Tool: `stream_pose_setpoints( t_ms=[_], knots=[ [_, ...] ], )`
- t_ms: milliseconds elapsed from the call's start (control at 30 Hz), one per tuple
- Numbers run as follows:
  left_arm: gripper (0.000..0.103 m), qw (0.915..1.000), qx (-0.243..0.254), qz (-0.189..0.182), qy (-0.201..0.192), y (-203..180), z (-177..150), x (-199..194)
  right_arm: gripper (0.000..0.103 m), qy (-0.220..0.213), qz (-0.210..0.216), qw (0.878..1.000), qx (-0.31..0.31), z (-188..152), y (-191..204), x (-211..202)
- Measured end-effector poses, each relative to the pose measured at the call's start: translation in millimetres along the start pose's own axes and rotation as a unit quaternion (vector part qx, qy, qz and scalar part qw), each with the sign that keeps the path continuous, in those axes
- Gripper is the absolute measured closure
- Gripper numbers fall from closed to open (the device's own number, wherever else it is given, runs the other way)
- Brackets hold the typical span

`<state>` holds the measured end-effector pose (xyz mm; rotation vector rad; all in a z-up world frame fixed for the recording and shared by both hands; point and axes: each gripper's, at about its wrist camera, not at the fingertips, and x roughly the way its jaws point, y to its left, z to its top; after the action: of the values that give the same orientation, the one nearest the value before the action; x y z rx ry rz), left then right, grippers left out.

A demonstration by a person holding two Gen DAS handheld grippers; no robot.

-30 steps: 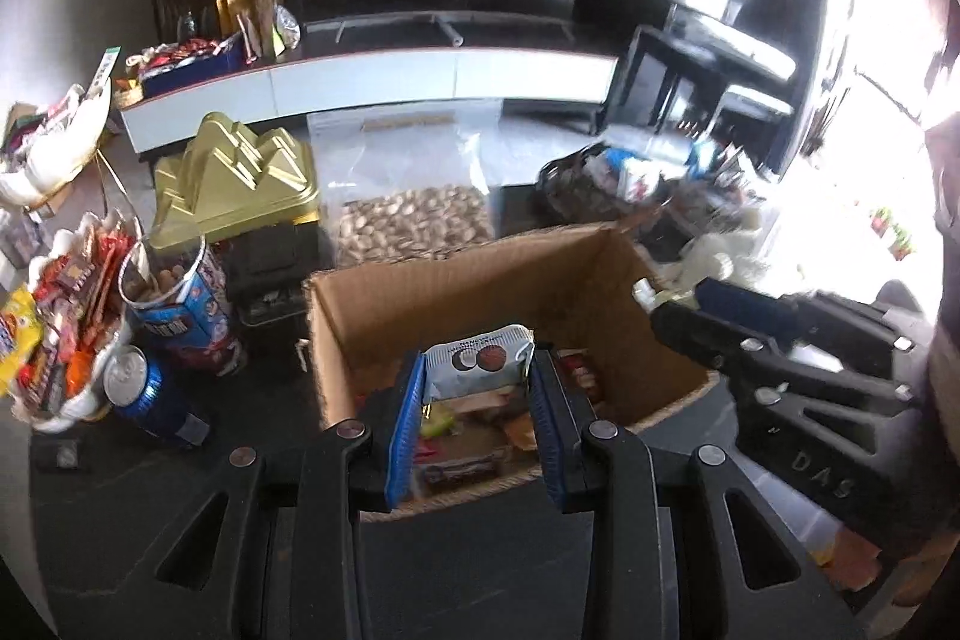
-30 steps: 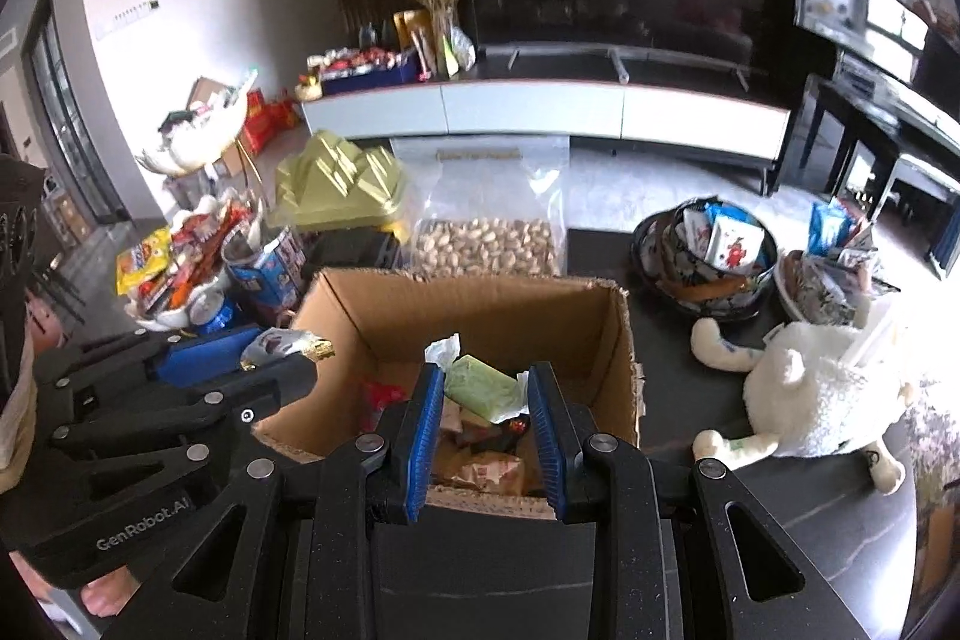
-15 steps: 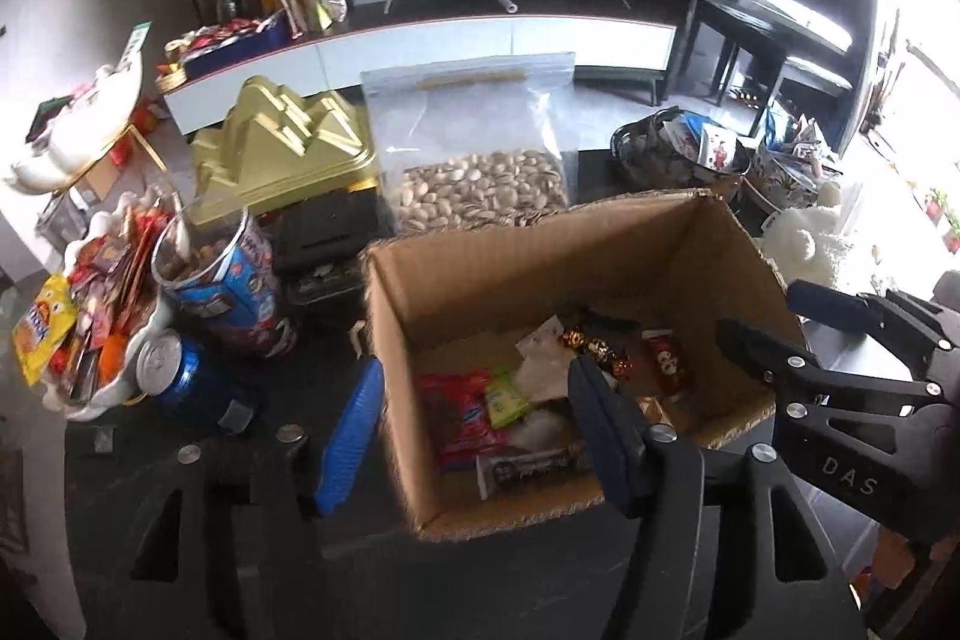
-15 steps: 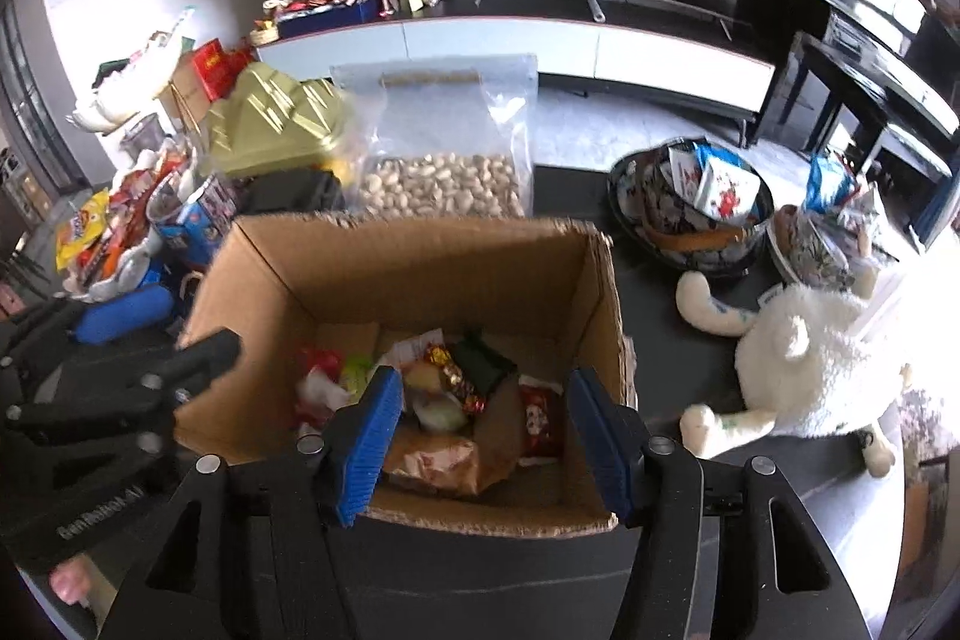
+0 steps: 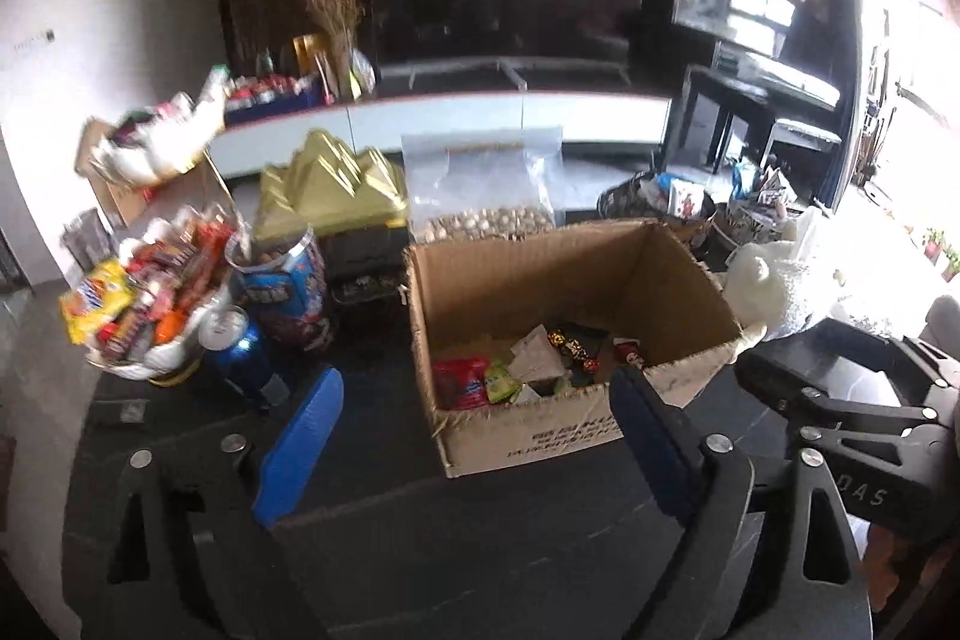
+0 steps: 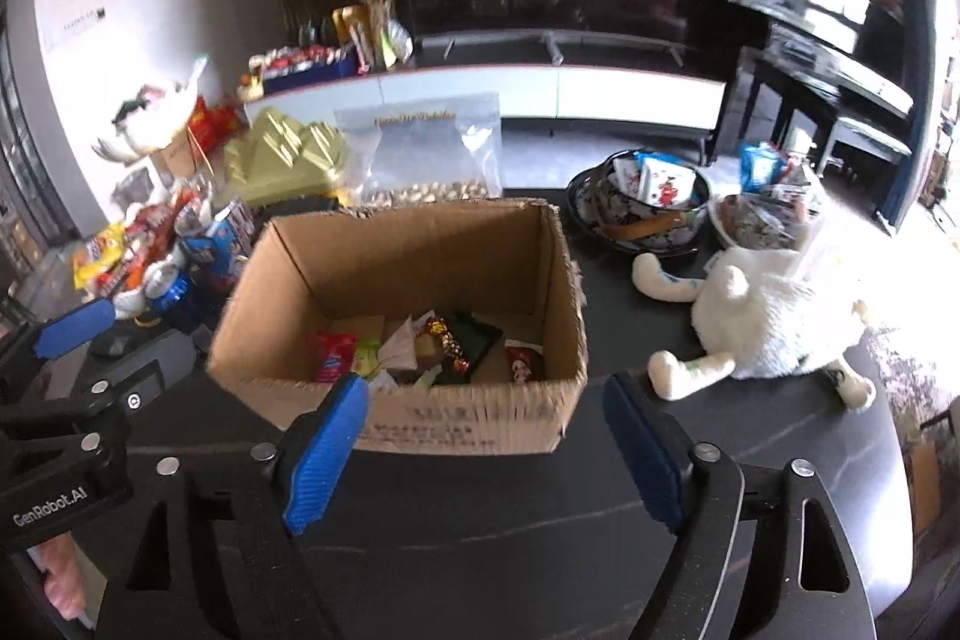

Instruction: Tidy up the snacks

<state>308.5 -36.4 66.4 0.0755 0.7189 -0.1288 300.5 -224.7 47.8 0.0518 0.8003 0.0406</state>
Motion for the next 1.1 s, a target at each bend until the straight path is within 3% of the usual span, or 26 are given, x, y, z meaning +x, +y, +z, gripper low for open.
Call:
stream_pose_setpoints(
  t_ms=[200,333,467,700,1100],
  knots=[
    [0.000,0.9965,0.027,0.036,-0.070,-5,-25,-52,0.012,-0.061,-0.025,0.998,0.007,-32,0,-53],
    [0.000,0.9917,0.031,0.055,-0.112,-7,-45,-86,0.009,-0.096,-0.037,0.995,-0.006,-56,5,-86],
    [0.000,0.9916,0.026,0.042,-0.120,-5,-65,-108,0.007,-0.116,-0.036,0.992,-0.019,-80,12,-111],
    [0.000,0.9885,0.033,0.051,-0.138,-5,-105,-141,0.007,-0.148,-0.048,0.987,-0.042,-121,24,-144],
    [0.000,0.9864,0.033,0.044,-0.155,-11,-149,-182,0.007,-0.197,-0.041,0.980,-0.012,-166,26,-191]
  ],
)
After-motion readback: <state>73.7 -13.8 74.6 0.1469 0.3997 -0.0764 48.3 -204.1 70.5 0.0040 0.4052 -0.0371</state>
